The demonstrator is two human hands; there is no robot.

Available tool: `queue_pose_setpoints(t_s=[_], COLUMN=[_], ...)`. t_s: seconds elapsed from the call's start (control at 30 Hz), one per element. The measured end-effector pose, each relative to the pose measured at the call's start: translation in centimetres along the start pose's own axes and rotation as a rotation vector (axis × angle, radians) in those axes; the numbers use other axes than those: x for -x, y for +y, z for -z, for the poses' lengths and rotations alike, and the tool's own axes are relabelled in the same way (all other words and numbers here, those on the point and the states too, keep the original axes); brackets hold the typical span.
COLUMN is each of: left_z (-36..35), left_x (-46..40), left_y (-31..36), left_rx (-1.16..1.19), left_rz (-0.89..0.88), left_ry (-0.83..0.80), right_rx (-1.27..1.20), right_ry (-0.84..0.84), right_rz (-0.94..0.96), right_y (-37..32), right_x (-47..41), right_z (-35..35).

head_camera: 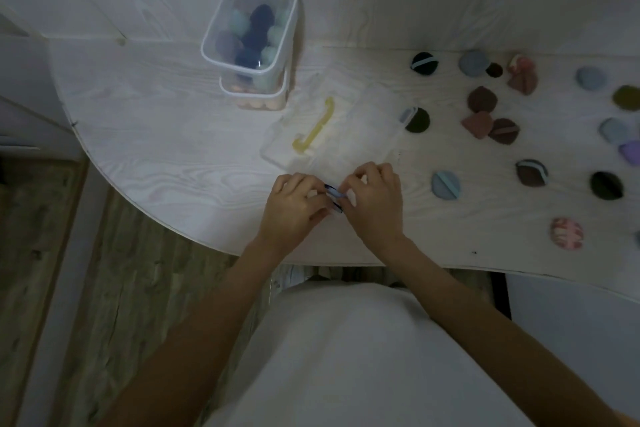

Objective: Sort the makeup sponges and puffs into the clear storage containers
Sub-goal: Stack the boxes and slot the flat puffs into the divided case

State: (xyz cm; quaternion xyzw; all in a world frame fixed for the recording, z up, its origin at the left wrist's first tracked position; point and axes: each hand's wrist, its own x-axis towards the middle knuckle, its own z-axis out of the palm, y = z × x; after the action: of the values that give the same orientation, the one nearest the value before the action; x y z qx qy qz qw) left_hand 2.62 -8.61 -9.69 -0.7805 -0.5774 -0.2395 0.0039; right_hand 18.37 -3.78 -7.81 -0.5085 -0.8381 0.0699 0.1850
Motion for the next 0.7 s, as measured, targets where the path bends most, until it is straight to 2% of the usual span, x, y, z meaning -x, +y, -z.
queue_pose_setpoints(t_s=[0.13, 0.27, 0.37, 0.47, 0.57, 0.63, 0.7], left_z=[-0.1, -0.1, -0.2, -0.4, -1.0, -1.3, -1.2], left_x=[0.2, 0.4, 0.1, -0.7, -1.3, -1.5, -1.6], left_y=[0.4, 0.8, 1.1, 1.9, 2.8, 3.2, 3.6], left_rx=[0.020, 0.032, 0.019, 0.031, 0.030, 0.022, 0.019], left_rz=[0.065, 0.089, 0.088, 0.075, 0.097, 0.123, 0.144], left_ry=[-0.026, -0.106, -0.127, -0.123, -0.146, -0.161, -0.159], right_rx=[0.022, -0.124, -0.240, -0.215, -0.132, -0.052, -0.005], right_ry=[-0.075, -0.089, 0.054, 0.107, -0.092, -0.258, -0.312], right_rz=[0.037, 0.028, -0.084, -0.327, -0.507, -0.542, -0.539], right_y=[0.0, 0.7, 2.8, 7.5, 11.9, 13.5, 14.3], right_x=[-0.5, 0.0, 0.5, 1.1, 1.4, 1.3, 1.3], right_z=[0.0, 0.4, 2.5, 4.5, 4.2, 3.4, 2.8])
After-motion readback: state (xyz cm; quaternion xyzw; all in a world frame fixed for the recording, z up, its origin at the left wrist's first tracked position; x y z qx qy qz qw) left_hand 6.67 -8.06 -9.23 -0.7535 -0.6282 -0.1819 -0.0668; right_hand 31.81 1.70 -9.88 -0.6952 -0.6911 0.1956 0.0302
